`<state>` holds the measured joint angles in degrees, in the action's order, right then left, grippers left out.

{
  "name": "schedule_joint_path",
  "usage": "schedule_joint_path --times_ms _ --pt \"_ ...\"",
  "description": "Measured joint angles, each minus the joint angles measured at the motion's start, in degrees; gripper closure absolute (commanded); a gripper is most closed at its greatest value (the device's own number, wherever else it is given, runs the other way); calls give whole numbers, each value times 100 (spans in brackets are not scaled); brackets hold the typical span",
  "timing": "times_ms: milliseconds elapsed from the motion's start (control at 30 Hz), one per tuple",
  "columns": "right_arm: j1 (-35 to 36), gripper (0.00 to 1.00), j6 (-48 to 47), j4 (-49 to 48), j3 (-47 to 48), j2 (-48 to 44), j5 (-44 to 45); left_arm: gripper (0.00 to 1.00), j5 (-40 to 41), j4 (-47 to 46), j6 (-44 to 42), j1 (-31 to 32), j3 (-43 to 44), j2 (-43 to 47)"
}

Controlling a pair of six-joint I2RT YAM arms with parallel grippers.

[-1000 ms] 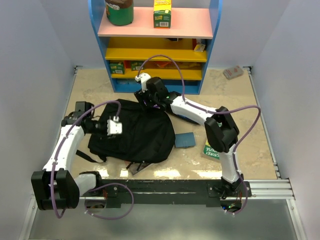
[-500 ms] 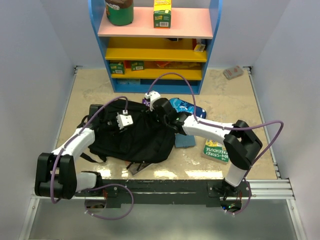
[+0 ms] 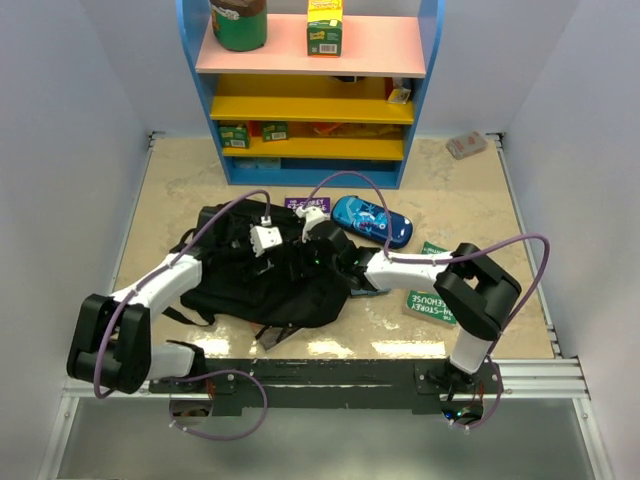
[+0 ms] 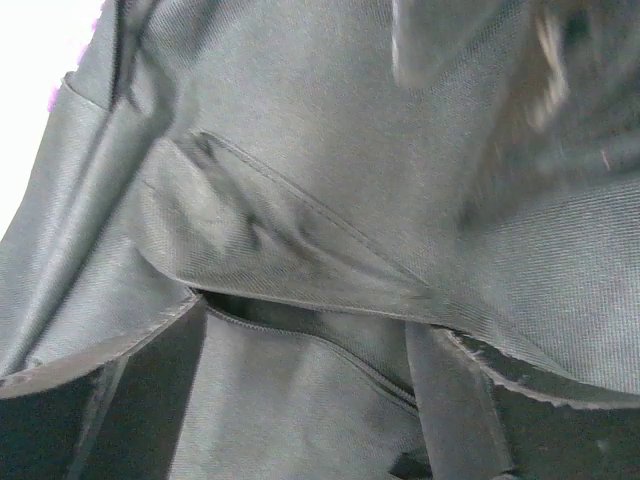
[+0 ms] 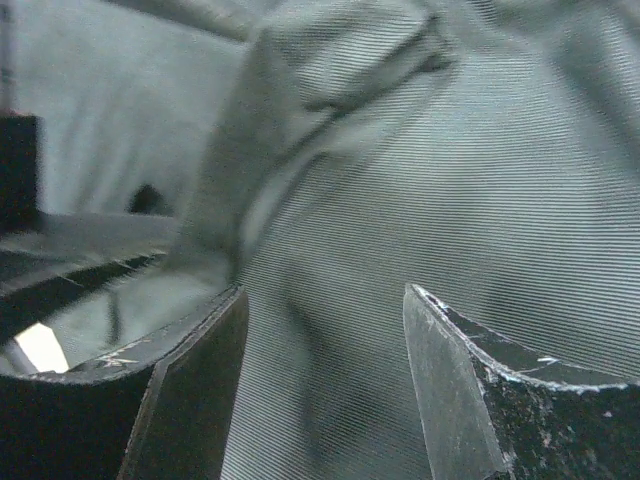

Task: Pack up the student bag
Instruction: Unzip the student bag at the center of the board.

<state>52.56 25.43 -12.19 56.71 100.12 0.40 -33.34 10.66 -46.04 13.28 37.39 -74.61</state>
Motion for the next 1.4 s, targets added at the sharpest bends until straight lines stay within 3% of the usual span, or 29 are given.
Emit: schedule_joint_path --times_ms 333,700,933,1100,1400 --pt "76 36 1084 -745 -74 66 -15 12 553 -737 195 337 -494 229" --pt "474 39 1255 289 1453 935 1005 10 1224 -1060 522 326 -1032 868" --pt "603 52 1248 649 1694 1178 1362 16 1272 -1099 647 236 -1104 890" --pt "645 68 1202 824 1617 1145 1628 32 1187 -1126 643 20 -1104 785" --pt "704 78 1252 415 743 682 1821 58 739 -874 636 -369 -957 538"
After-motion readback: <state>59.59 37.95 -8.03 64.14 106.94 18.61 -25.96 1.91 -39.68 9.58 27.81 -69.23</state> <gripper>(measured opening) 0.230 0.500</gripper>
